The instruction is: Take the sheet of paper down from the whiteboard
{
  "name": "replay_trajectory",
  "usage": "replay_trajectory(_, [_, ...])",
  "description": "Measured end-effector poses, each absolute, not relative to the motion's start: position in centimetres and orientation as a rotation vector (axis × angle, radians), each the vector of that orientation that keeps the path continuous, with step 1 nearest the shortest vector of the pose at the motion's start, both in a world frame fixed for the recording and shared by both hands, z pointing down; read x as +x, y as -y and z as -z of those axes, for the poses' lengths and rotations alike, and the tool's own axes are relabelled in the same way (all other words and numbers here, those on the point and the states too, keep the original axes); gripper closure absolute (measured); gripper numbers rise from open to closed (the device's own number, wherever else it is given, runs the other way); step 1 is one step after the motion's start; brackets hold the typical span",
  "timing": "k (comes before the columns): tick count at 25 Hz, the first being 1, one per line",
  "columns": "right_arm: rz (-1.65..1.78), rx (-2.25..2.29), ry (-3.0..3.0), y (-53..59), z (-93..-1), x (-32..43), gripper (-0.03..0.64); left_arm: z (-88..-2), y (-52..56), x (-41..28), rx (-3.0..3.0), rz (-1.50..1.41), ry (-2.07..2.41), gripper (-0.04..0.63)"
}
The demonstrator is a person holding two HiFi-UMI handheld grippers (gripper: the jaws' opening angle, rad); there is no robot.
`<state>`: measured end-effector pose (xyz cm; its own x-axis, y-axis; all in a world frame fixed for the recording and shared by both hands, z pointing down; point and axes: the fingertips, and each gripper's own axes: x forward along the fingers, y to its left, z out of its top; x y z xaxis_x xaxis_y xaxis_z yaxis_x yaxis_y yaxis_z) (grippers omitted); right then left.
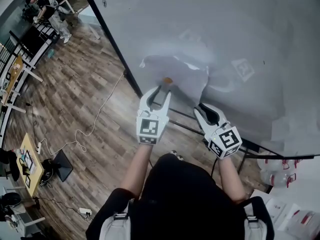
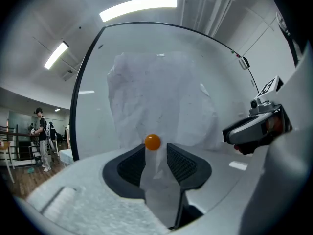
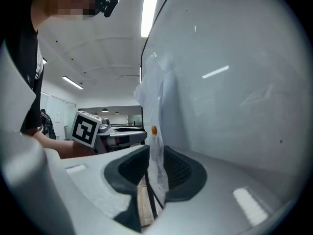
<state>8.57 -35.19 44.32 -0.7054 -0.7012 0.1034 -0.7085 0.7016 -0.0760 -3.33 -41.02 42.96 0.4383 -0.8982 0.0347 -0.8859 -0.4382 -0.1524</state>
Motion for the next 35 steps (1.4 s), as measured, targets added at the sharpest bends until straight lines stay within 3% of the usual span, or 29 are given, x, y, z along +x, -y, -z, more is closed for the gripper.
replay_trajectory(14, [-0.138,1.175,2.831,36.3,-43.2,7.4,0.522,-42.6,43.3,-3.2,-2.542,0.161,-1.656,0.422])
replay_trajectory(24, [-0.147,1.187,2.827,36.9,-43.3,7.4,0.56,-42.5,43.9,-2.5,-2.524,0.181,-1.62,0.419])
replay_trajectory(35, [-0.181,1.258,2.822,37.8,-43.1,8.1,0.611,-42.4,44.0,-2.3,-2.48,0.187,-1.622,0.459])
